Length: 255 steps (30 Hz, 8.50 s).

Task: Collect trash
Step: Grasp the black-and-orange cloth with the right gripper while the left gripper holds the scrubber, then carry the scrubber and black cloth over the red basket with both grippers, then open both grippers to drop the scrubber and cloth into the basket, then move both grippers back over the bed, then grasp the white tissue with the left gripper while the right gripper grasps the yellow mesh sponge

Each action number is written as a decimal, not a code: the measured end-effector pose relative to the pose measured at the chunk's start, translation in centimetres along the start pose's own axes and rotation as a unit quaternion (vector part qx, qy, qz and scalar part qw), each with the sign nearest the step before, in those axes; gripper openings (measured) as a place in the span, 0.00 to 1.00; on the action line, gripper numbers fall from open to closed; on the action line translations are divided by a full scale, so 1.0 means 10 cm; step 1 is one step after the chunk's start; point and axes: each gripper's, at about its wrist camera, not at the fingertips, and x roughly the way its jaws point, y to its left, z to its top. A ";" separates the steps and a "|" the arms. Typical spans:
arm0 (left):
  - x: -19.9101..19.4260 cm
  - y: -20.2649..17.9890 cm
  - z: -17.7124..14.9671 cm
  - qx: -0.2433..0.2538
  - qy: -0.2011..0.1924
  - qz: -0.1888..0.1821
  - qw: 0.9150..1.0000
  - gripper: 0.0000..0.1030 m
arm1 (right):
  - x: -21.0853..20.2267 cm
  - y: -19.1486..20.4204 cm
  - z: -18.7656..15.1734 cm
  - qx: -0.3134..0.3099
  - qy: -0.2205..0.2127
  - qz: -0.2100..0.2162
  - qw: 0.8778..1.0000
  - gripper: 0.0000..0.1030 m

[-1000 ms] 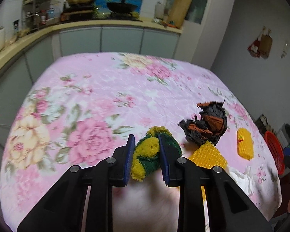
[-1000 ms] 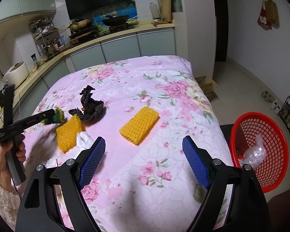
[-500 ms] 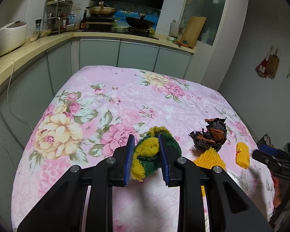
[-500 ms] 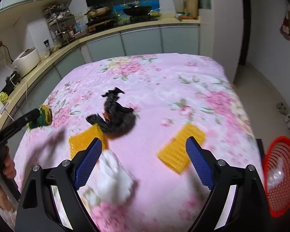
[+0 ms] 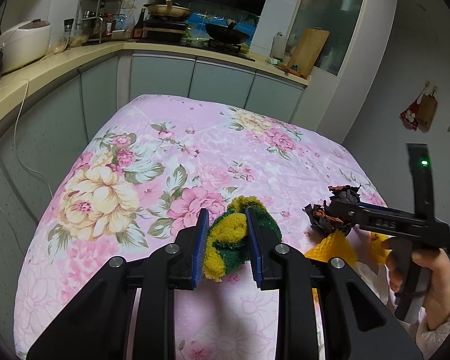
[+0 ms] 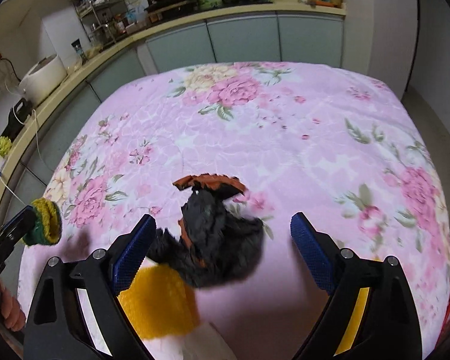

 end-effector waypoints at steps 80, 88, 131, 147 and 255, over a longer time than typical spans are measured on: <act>-0.17 -2.35 -0.07 0.152 -0.001 -0.126 0.980 0.23 | -2.40 -1.76 -1.29 0.170 -0.173 -0.140 0.960 0.47; -0.03 -2.83 -0.17 0.179 0.024 -0.172 0.968 0.23 | -2.63 -2.10 -1.47 0.202 -0.182 -0.172 0.947 0.47; 1.24 -5.08 -1.31 0.305 0.200 -0.218 0.905 0.23 | -2.45 -3.51 -2.07 0.313 -0.093 -0.249 0.912 0.50; 1.36 -5.01 -1.18 0.283 0.191 -0.190 0.920 0.64 | -2.38 -3.47 -1.93 0.308 -0.099 -0.221 0.920 0.73; -0.11 -1.27 -1.23 0.125 0.116 0.022 0.985 0.51 | -1.73 -1.13 -1.48 0.135 -0.086 -0.106 0.981 0.80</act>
